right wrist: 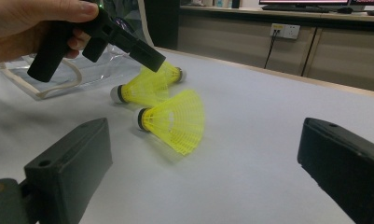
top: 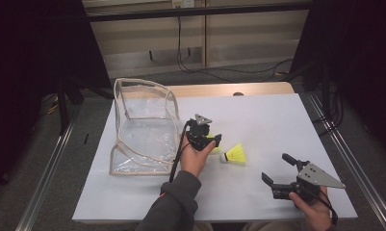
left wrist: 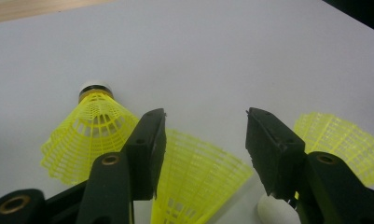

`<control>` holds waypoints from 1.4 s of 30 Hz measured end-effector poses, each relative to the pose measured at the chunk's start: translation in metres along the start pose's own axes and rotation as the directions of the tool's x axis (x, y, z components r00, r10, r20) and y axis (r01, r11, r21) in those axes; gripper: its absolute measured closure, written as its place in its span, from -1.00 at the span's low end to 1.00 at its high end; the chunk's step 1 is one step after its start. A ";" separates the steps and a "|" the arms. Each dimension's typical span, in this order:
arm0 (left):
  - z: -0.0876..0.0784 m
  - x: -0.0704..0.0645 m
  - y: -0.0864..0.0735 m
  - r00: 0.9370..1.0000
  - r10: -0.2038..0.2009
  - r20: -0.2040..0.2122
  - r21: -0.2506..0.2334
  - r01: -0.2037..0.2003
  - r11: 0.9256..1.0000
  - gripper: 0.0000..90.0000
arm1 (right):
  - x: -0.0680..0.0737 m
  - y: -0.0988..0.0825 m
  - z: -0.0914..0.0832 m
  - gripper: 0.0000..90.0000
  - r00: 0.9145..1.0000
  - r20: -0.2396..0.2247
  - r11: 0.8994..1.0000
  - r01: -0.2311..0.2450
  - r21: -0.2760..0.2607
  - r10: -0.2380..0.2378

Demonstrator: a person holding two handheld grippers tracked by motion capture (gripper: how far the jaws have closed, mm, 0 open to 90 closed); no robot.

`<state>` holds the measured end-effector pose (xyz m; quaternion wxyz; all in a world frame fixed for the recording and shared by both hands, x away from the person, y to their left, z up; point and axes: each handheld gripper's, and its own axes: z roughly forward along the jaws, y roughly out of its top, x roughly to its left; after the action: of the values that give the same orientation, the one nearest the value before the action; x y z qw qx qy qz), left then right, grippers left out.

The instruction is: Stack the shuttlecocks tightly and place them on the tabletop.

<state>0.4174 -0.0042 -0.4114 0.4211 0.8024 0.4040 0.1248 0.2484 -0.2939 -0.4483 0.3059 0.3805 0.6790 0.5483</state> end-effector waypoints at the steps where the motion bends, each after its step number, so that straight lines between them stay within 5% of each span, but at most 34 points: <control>1: 0.000 0.000 0.000 1.000 -0.019 -0.001 0.000 0.019 1.000 0.07 | 0.000 0.000 0.000 -0.95 1.000 0.000 1.000 0.000 0.000 0.000; 10: 0.006 -0.004 -0.008 0.999 -0.041 0.014 0.059 0.040 0.997 0.27 | 0.000 0.000 0.000 -0.95 1.000 0.000 1.000 0.001 0.001 -0.001; 19: 0.002 -0.003 -0.008 0.999 -0.015 0.040 0.064 0.012 0.998 0.82 | 0.000 0.000 0.000 -0.95 1.000 -0.001 1.000 0.001 0.001 -0.001; 30: 0.002 0.000 -0.002 1.000 0.019 -0.015 0.031 -0.018 0.999 0.92 | 0.000 0.000 0.000 -0.95 1.000 -0.002 1.000 0.001 0.003 -0.001; 42: 0.007 0.007 0.004 0.993 0.095 -0.066 0.028 -0.094 0.995 0.92 | 0.000 -0.001 0.000 -0.95 1.000 -0.002 1.000 0.002 0.004 -0.002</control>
<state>0.4275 -0.0040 -0.4135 0.3910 0.8212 0.3810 0.1665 0.2486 -0.2939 -0.4490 0.3051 0.3798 0.6810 0.5468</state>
